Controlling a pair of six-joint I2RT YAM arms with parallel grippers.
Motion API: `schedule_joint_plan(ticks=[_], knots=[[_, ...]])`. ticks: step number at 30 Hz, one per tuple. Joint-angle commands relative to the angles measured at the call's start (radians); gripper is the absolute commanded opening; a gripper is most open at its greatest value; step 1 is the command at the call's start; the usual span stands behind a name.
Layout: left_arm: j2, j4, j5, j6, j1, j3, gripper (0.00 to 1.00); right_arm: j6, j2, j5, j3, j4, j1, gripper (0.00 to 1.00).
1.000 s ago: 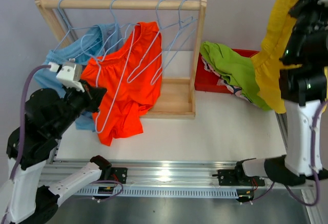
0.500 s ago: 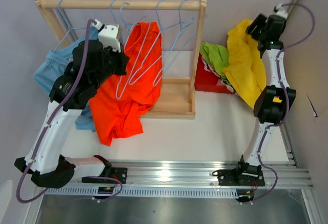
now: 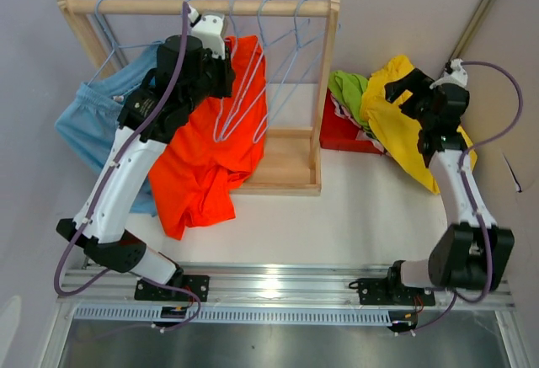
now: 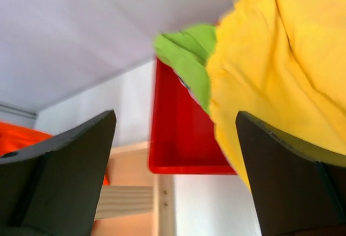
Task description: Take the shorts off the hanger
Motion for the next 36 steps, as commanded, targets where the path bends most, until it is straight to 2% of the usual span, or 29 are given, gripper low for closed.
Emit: schedule_joint_plan(ticks=[1,3,6,9,15,18,22,29,36], knots=[[-0.016,0.031,-0.041,-0.023,-0.003,-0.056,0.33,0.027,-0.176,-0.017,-0.117,0.066,0.026,0.99],[-0.06,0.029,-0.055,-0.031,-0.003,-0.09,0.54,0.018,-0.257,-0.011,-0.181,0.059,0.049,0.99],[-0.155,0.032,-0.049,-0.031,-0.003,-0.136,0.73,0.016,-0.425,0.008,-0.304,0.029,0.095,1.0],[-0.232,-0.012,-0.037,-0.032,-0.003,-0.143,0.79,0.02,-0.57,0.041,-0.397,0.0,0.157,0.99],[-0.422,-0.093,-0.035,-0.025,-0.003,-0.153,0.83,0.024,-0.726,0.094,-0.485,-0.098,0.244,0.99],[-0.444,-0.123,-0.079,0.01,-0.002,-0.108,0.86,0.027,-0.75,0.115,-0.496,-0.129,0.272,0.99],[-0.416,-0.121,-0.164,0.055,0.0,-0.107,0.87,0.041,-0.776,0.124,-0.505,-0.145,0.293,0.99],[-0.313,-0.031,-0.118,0.083,0.07,-0.134,0.88,0.035,-0.821,0.141,-0.508,-0.198,0.319,1.0],[-0.171,-0.017,-0.023,0.049,0.248,-0.033,0.86,-0.013,-0.893,0.155,-0.531,-0.285,0.323,1.0]])
